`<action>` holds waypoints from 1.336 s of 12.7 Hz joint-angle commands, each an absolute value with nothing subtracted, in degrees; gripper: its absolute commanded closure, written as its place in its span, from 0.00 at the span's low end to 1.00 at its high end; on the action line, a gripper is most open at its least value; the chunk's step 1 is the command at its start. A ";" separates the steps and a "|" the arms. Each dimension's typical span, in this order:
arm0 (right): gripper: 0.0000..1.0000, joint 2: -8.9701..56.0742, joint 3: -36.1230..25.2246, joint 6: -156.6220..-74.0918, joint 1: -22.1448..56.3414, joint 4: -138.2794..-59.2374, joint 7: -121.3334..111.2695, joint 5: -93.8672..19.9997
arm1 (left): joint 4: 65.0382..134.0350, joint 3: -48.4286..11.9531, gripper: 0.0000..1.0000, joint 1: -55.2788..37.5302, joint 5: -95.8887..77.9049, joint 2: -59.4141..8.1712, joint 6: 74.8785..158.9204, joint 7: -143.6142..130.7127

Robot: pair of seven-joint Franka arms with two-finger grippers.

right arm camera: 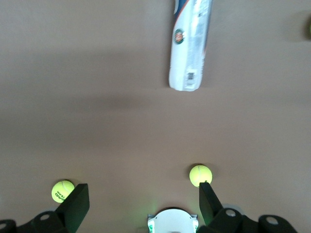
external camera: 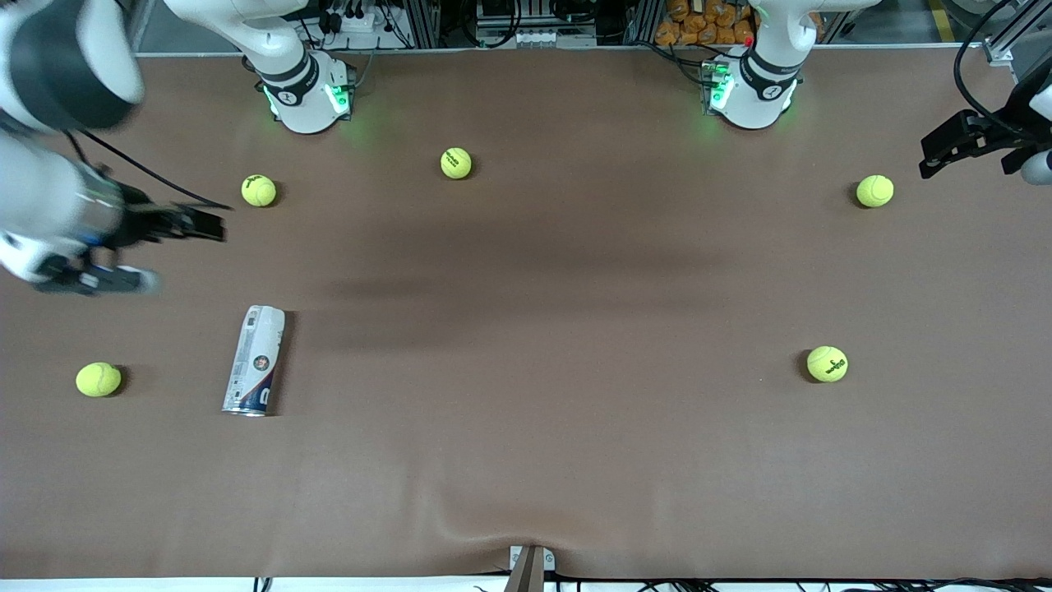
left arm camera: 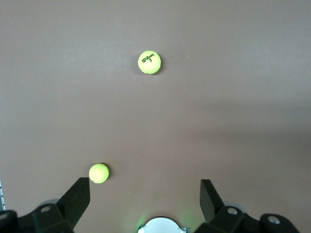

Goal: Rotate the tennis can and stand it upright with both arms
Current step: 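Move the right gripper down over the white tennis ball can, then close the right gripper around the lying tennis ball can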

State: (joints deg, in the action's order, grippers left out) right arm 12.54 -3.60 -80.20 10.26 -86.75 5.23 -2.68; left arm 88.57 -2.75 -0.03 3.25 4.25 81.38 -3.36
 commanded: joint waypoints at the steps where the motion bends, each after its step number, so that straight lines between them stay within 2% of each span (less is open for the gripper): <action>1: 0.00 17.21 -4.04 -79.01 10.99 -84.90 5.80 -3.25 | 87.01 -2.90 0.00 0.26 4.47 3.52 80.24 -3.07; 3: 0.00 22.56 -3.96 -79.45 10.99 -84.90 5.63 -5.78 | 86.92 -2.99 0.00 0.53 4.66 3.60 80.68 -3.08; 5: 0.00 25.38 -4.22 -80.50 7.05 -84.99 4.49 -12.20 | 86.84 -2.90 0.00 0.70 4.66 3.87 80.77 -2.90; 9: 0.00 32.50 -4.31 -94.46 5.71 -85.52 0.62 -8.98 | 86.84 -2.99 0.00 0.62 4.40 3.87 80.95 -2.90; 11: 0.00 34.01 -4.31 -98.85 5.54 -85.78 -1.40 -3.28 | 86.92 -2.90 0.00 0.70 4.31 3.95 80.95 -2.64; 14: 0.00 37.08 -4.31 -106.05 4.13 -86.66 -3.59 -2.81 | 87.01 -2.99 0.00 1.41 3.87 3.87 80.95 -2.46; 17: 0.00 38.14 -4.39 -116.34 3.26 -90.77 -8.07 -1.32 | 86.92 -3.16 0.00 1.14 3.78 3.52 80.95 -2.20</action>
